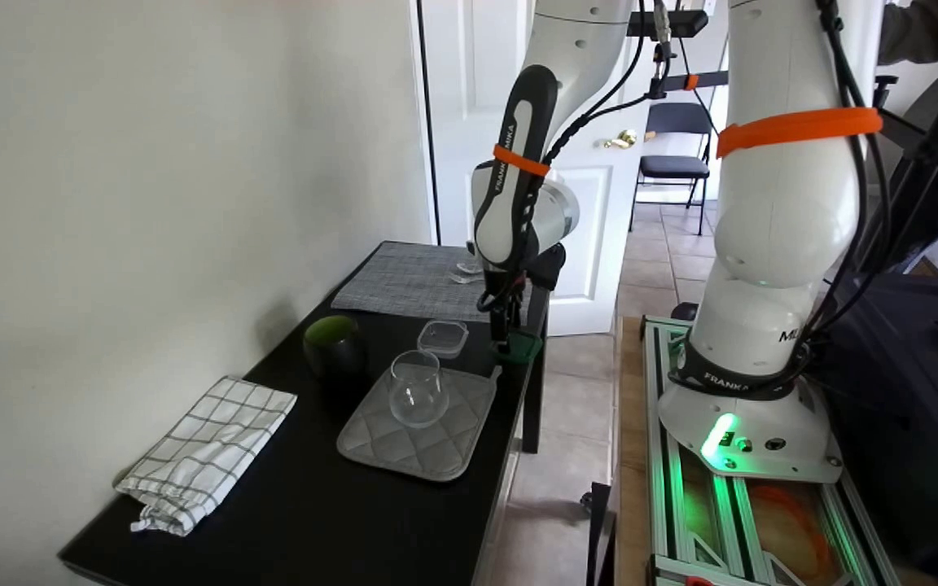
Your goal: Put the green lid on the clear container.
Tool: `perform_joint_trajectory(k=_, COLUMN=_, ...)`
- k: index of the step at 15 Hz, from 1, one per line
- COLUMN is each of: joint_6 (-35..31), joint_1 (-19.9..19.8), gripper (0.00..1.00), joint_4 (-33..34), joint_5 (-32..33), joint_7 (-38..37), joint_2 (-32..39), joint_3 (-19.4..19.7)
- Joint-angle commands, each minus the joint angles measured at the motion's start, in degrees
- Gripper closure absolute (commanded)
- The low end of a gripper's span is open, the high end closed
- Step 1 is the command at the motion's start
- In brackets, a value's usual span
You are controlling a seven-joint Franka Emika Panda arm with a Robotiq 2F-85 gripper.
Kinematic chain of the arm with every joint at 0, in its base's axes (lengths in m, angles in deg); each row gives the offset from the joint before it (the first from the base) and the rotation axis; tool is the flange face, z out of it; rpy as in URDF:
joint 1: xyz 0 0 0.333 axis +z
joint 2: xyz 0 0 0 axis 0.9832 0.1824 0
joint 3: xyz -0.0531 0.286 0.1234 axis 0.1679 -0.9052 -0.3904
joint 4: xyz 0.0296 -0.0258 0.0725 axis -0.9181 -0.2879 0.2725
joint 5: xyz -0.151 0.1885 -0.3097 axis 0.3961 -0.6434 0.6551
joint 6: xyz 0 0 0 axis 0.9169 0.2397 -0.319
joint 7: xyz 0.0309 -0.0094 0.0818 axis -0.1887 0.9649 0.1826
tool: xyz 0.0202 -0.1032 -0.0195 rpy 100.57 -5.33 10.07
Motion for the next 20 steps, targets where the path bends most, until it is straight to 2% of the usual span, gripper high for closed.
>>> perform_joint_trajectory(k=1, joint_6=1.9, joint_1=-1.3, gripper=0.0, joint_4=0.0, joint_5=-2.7, joint_7=2.8, joint_2=-0.1, joint_3=-1.0)
perform_joint_trajectory(k=2, joint_6=2.1, joint_1=-1.3, gripper=0.01, joint_4=0.0, joint_5=-2.9, joint_7=2.9, joint_2=-0.1, joint_3=-1.0)
perform_joint_trajectory(k=3, joint_6=2.1, joint_1=-1.2, gripper=0.22, joint_4=0.0, joint_5=-3.0, joint_7=3.0, joint_2=-0.1, joint_3=-0.9)
perform_joint_trajectory(k=5, joint_6=2.3, joint_1=-1.0, gripper=0.3, joint_4=-0.1, joint_5=-2.7, joint_7=2.8, joint_2=-0.4, joint_3=-0.7)
perform_joint_trajectory(k=14, joint_6=3.6, joint_1=0.5, gripper=0.98, joint_4=-0.3, joint_5=-2.1, joint_7=2.2, joint_2=-2.3, joint_3=0.5)
perform_joint_trajectory(k=20, joint_6=7.1, joint_1=4.4, gripper=0.99, joint_4=-0.4, joint_5=4.4, joint_7=-1.1, joint_2=-3.2, joint_3=4.0)
